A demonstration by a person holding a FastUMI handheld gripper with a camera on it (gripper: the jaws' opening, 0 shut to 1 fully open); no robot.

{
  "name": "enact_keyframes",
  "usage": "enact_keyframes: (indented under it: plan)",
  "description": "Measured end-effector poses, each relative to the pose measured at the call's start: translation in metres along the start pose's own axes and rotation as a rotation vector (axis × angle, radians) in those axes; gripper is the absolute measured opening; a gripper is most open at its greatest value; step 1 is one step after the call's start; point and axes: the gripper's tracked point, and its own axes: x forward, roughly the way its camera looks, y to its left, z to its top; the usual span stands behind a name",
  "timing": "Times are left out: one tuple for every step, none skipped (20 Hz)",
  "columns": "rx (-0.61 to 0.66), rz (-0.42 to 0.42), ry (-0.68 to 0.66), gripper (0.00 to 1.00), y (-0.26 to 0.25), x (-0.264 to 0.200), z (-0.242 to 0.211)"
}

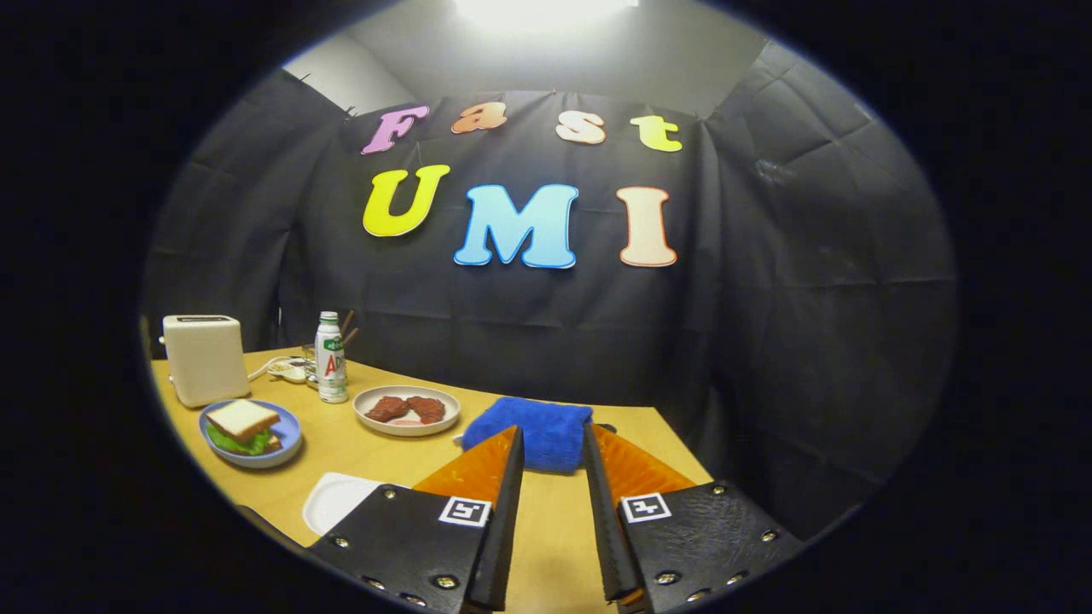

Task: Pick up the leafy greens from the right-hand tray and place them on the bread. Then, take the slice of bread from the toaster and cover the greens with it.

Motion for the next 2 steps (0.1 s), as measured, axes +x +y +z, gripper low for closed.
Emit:
enact_keyframes:
  plan:
    - [-0.002, -0.004, 0.004, 0.41, -0.019, -0.001, -0.006]
    - [-0.011, 0.0, 0.013, 0.41, -0.033, -0.001, -0.012]
